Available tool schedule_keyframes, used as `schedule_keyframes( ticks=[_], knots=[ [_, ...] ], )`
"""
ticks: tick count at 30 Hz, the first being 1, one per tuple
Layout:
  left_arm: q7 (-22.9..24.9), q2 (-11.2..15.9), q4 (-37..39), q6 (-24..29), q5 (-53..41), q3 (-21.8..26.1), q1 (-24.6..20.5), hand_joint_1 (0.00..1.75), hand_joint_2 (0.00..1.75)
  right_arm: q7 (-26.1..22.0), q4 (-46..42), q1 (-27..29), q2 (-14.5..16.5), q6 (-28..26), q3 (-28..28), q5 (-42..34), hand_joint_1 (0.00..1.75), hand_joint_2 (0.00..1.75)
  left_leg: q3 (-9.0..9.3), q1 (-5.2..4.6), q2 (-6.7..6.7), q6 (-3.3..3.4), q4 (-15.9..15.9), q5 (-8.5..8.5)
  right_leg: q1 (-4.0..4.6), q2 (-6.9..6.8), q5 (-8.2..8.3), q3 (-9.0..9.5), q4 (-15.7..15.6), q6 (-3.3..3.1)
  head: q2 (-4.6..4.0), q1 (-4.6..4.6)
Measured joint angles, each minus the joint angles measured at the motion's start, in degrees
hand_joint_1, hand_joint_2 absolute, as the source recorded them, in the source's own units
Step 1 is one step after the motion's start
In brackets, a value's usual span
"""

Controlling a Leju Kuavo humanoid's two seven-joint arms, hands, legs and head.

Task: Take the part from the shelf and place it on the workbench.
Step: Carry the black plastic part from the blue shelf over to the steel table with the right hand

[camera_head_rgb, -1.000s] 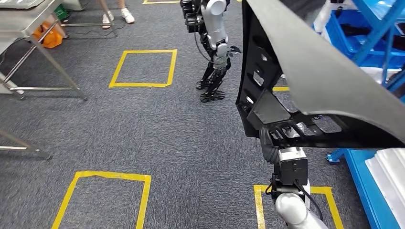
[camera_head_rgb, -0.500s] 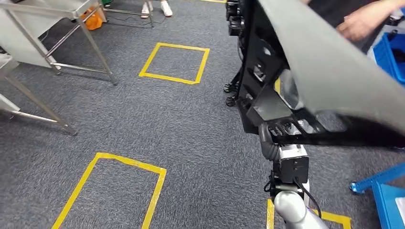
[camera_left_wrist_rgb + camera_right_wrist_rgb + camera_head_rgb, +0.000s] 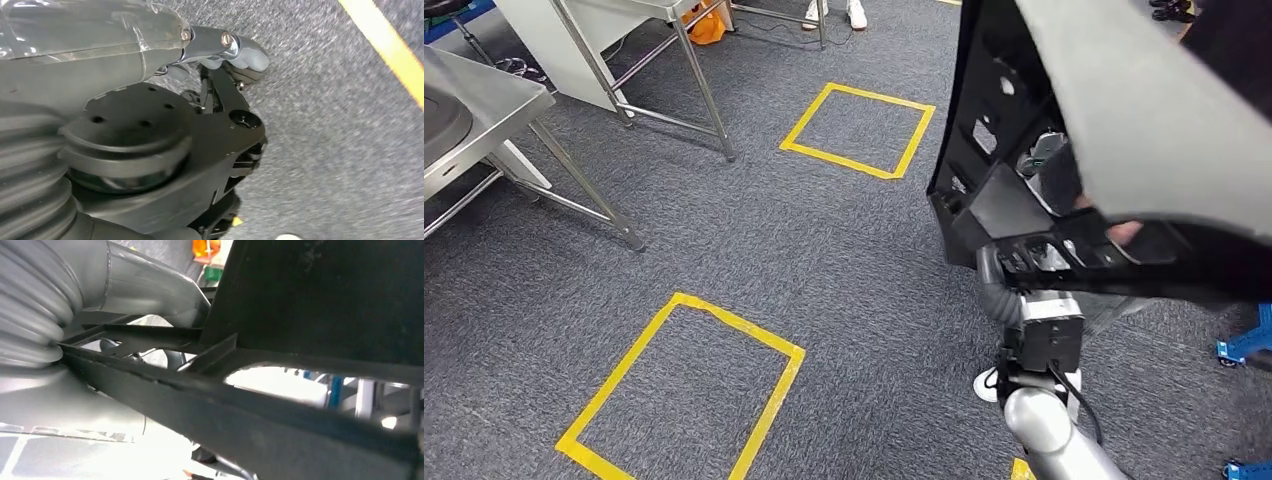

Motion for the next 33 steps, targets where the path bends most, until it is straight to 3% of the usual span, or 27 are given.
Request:
schedule_keyframes(
  ticks=[2, 4, 5, 7, 9, 11, 13, 15, 17, 19, 20, 22, 24, 26, 28, 29, 31, 32, 33],
  knots=[
    [-0.01, 0.00, 0.00, -0.04, 0.08, 0.00, -0.08, 0.00, 1.75, -0.01, 0.05, -0.30, 0.00, 0.15, -0.07, 0.00, 1.75, 1.75, -3.88, 0.22, 1.95, -0.32, 7.08, -2.61, 0.26, -1.87, -0.28, 0.36, -0.14, -0.29, 0.00, -0.23],
    [-0.02, 0.00, 0.00, -0.08, 0.12, 0.00, 0.06, 0.00, 1.75, -0.01, 0.15, -0.63, 0.01, 0.23, -0.07, -0.02, 1.75, 1.75, -5.83, 0.40, 2.31, -0.27, 10.07, -2.69, 0.41, -3.33, -0.61, 0.62, -0.15, -0.40, -0.01, -0.25],
    [-0.02, 0.00, 0.00, -0.08, 0.13, 0.00, 0.15, 0.00, 1.75, -0.01, 0.19, -0.77, 0.04, 0.26, -0.07, -0.06, 1.75, 1.75, -5.58, 0.42, 2.35, -0.13, 9.18, -1.65, 0.46, -3.92, -0.78, 0.80, -0.15, -0.40, -0.01, -0.26],
    [-0.02, 0.00, 0.00, -0.07, 0.17, 0.00, 0.24, 0.00, 1.75, -0.01, 0.24, -1.09, 0.14, 0.34, -0.07, -0.20, 1.75, 1.75, -2.87, 0.26, 3.11, 0.43, 3.08, 2.09, 0.57, -5.14, -1.23, 1.41, -0.20, -0.36, -0.01, -0.27],
    [0.04, 0.00, 0.00, 0.02, 0.33, 0.00, 0.17, 0.00, 1.75, -0.07, 0.32, -1.52, 0.22, 0.64, -0.08, -0.38, 1.75, 1.75, 0.21, -0.45, 5.72, 1.18, -3.56, 4.66, 0.76, -6.40, -1.73, 2.16, -0.46, -0.13, -0.01, -0.27],
    [0.20, 0.00, 0.00, 0.17, 0.60, 0.00, 0.10, 0.00, 1.75, -0.22, 0.54, -1.96, 0.27, 1.08, -0.07, -0.71, 1.75, 1.75, 1.15, -1.22, 7.08, 1.66, -5.91, 4.71, 0.88, -7.58, -2.01, 2.74, -0.88, 0.30, 0.00, -0.26],
    [0.38, -0.02, 0.00, 0.30, 0.88, 0.01, 0.21, 0.00, 1.75, -0.43, 0.87, -2.62, 0.42, 1.63, -0.05, -1.23, 1.75, 1.75, 1.69, -1.27, 5.74, 2.07, -6.97, 4.86, 0.82, -8.56, -2.38, 3.60, -1.24, 0.87, 0.00, -0.27],
    [0.51, -0.03, 0.01, 0.36, 1.13, 0.03, 0.23, 0.00, 1.75, -0.61, 1.34, -3.67, 0.56, 2.16, -0.02, -1.62, 1.75, 1.75, 2.84, -0.89, 4.35, 2.78, -8.41, 5.27, 0.69, -5.97, -3.66, 3.51, 0.48, 1.19, 0.00, -0.16],
    [0.65, -0.07, 0.01, 0.30, 1.20, 0.04, -0.03, 0.00, 1.75, -0.75, 1.90, -4.37, 0.59, 2.35, 0.01, -1.99, 1.75, 1.75, 3.42, -0.66, 2.95, 3.38, -9.10, 5.51, 0.60, -1.85, -6.25, 0.44, 6.44, 1.17, 0.00, 0.13],
    [0.79, -0.19, 0.01, 0.16, 1.10, 0.04, -0.15, 0.00, 1.75, -0.82, 2.50, -4.45, 0.57, 2.31, 0.03, -2.38, 1.75, 1.75, 3.46, -0.65, 1.17, 3.57, -9.05, 5.42, 0.60, -0.49, -7.81, -3.71, 12.73, 1.30, -0.01, 0.47],
    [0.83, -0.25, 0.00, 0.10, 1.04, 0.04, -0.08, 0.00, 1.75, -0.82, 2.78, -4.44, 0.57, 2.29, 0.03, -2.50, 1.75, 1.75, 3.50, -0.63, 0.20, 3.56, -8.93, 5.32, 0.60, -0.34, -7.03, -4.82, 13.52, 1.41, -0.01, 0.64],
    [0.84, -0.30, 0.00, 0.03, 0.96, 0.04, 0.08, 0.00, 1.75, -0.85, 3.16, -4.52, 0.57, 2.26, 0.03, -2.56, 1.75, 1.75, 3.61, -0.47, -1.70, 3.26, -8.41, 4.94, 0.45, 0.21, -2.54, -3.99, 8.86, 1.57, -0.01, 0.77],
    [0.86, -0.30, 0.01, -0.02, 0.93, 0.04, 0.10, 0.00, 1.75, -0.92, 3.46, -4.64, 0.57, 2.25, 0.05, -2.56, 1.75, 1.75, 3.20, -0.27, -3.39, 2.63, -7.34, 4.28, 0.05, 2.86, 0.78, -1.77, 2.49, 1.70, 0.00, 0.80],
    [0.90, -0.30, 0.01, -0.05, 0.91, 0.04, 0.08, 0.00, 1.75, -0.95, 3.79, -4.65, 0.57, 2.22, 0.08, -2.57, 1.75, 1.75, 2.43, -0.10, -4.78, 1.93, -6.57, 3.96, -0.03, 4.66, 1.08, -1.05, 0.24, 1.47, 0.00, 0.77],
    [0.93, -0.27, 0.01, -0.10, 0.88, 0.04, 0.22, 0.00, 1.75, -0.98, 3.99, -4.73, 0.58, 2.14, 0.10, -2.58, 1.75, 1.75, 2.12, 0.05, -5.74, 1.36, -6.49, 4.00, 0.09, 3.57, 1.10, -0.92, -0.15, 0.81, 0.00, 0.77],
    [0.94, -0.25, 0.02, -0.15, 0.85, 0.04, 0.29, 0.00, 1.75, -1.02, 4.04, -4.81, 0.58, 2.08, 0.10, -2.61, 1.75, 1.75, 2.02, -0.05, -4.97, 1.03, -6.08, 3.75, 0.04, 2.81, 1.11, -0.62, -0.42, 0.47, 0.00, 0.65],
    [0.95, -0.21, 0.01, -0.35, 0.74, 0.04, 0.22, 0.00, 1.75, -1.10, 4.07, -4.90, 0.59, 1.90, 0.10, -2.69, 1.75, 1.75, 0.50, -0.17, -1.42, 0.33, -2.50, 1.89, -0.09, 1.02, 1.08, 0.15, -1.02, -0.12, -0.01, 0.13],
    [0.95, -0.22, 0.01, -0.46, 0.68, 0.04, 0.14, 0.00, 1.75, -1.13, 4.08, -4.89, 0.58, 1.84, 0.10, -2.73, 1.75, 1.75, -1.14, -0.12, 0.54, -0.02, 0.77, 0.45, 0.00, 0.15, 0.94, 0.47, -1.17, -0.32, -0.01, -0.15],
    [0.95, -0.22, 0.00, -0.56, 0.64, 0.04, 0.10, 0.00, 1.75, -1.16, 4.13, -4.88, 0.57, 1.75, 0.10, -2.76, 1.75, 1.75, -3.14, 0.12, 1.62, -0.27, 4.38, -0.92, 0.08, -0.77, 0.77, 0.69, -1.22, -0.45, -0.01, -0.27]
  ],
)
